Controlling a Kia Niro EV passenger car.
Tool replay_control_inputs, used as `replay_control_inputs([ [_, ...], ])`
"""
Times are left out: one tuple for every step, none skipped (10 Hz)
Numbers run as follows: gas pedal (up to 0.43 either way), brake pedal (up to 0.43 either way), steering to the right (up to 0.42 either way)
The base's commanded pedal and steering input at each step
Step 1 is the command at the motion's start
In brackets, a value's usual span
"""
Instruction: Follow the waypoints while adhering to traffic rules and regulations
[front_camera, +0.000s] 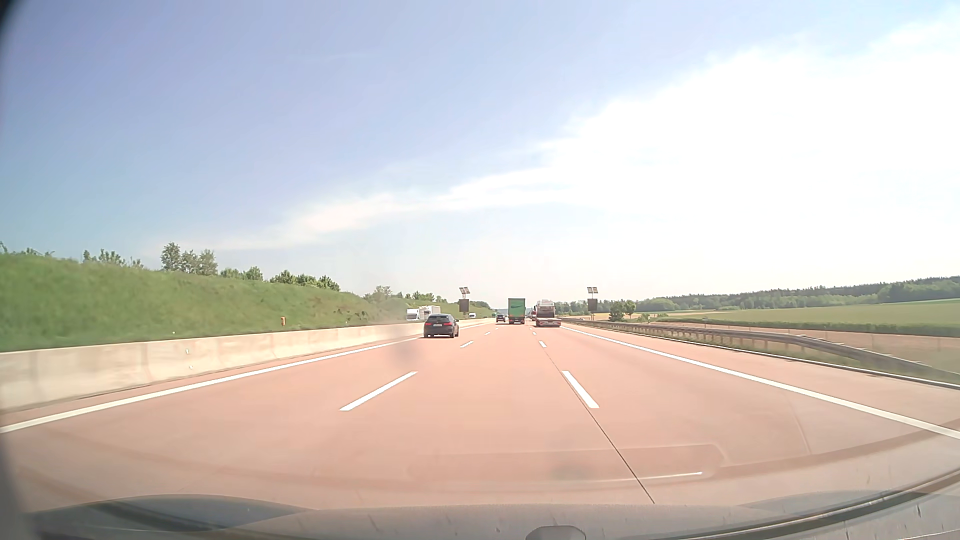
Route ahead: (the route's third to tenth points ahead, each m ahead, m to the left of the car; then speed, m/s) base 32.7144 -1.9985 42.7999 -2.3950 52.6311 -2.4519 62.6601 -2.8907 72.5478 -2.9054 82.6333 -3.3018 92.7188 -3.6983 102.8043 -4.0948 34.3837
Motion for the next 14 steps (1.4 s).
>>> replay_control_inputs([
  [0.0, 0.0, 0.0],
  [0.0, 0.0, 0.0],
  [0.0, 0.0, 0.0],
  [0.0, 0.0, 0.0],
  [0.0, 0.0, 0.0],
  [0.0, 0.0, 0.0],
  [0.0, 0.0, 0.0],
  [0.047, 0.0, 0.0],
  [0.079, 0.0, 0.0],
  [0.079, 0.0, 0.0],
  [0.22, 0.0, 0.0],
  [0.461, 0.0, 0.0],
  [0.669, 0.0, 0.0],
  [0.831, 0.0, -0.002],
])
